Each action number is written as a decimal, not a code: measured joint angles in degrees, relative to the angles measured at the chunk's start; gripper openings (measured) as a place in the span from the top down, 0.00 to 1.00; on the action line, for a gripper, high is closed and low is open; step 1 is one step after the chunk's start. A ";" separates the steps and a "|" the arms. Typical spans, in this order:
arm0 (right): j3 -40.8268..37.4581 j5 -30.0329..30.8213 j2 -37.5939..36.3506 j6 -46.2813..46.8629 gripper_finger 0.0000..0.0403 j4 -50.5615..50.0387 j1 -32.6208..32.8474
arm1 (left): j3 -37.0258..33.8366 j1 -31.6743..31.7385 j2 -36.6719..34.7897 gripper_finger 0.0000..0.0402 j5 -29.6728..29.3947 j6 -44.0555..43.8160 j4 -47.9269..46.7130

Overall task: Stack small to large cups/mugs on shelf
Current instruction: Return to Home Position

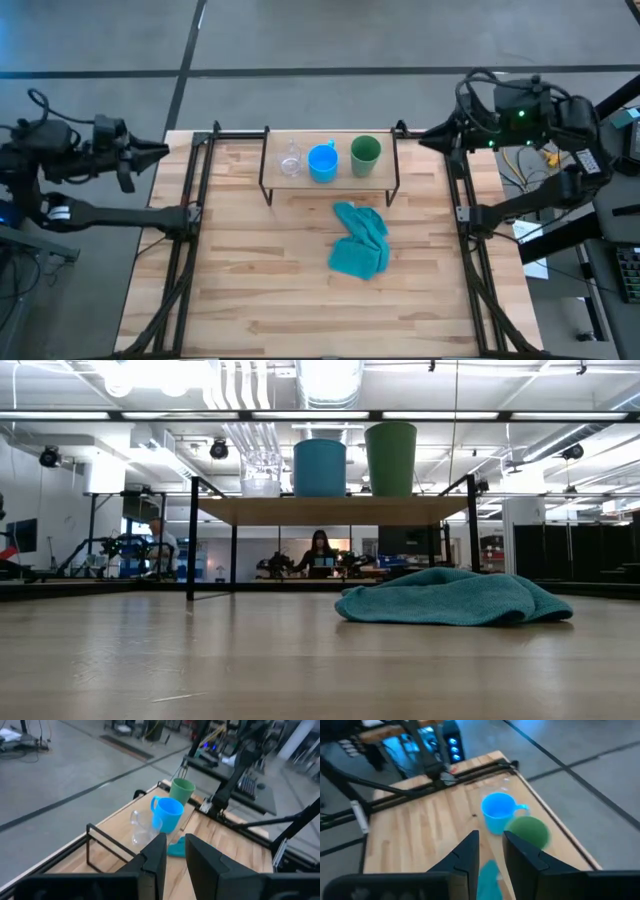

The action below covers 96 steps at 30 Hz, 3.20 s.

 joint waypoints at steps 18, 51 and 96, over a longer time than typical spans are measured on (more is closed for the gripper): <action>-51.39 -11.79 -19.46 2.57 0.81 48.74 4.44 | -30.39 0.00 -23.54 0.86 1.29 -4.03 19.28; -84.32 -14.20 -54.84 6.00 0.83 64.17 5.00 | -46.44 0.00 -35.65 0.86 1.76 -6.01 27.25; -103.63 -15.07 -69.14 11.46 0.83 72.96 5.00 | -83.82 -0.01 -36.24 0.86 15.59 -4.19 66.42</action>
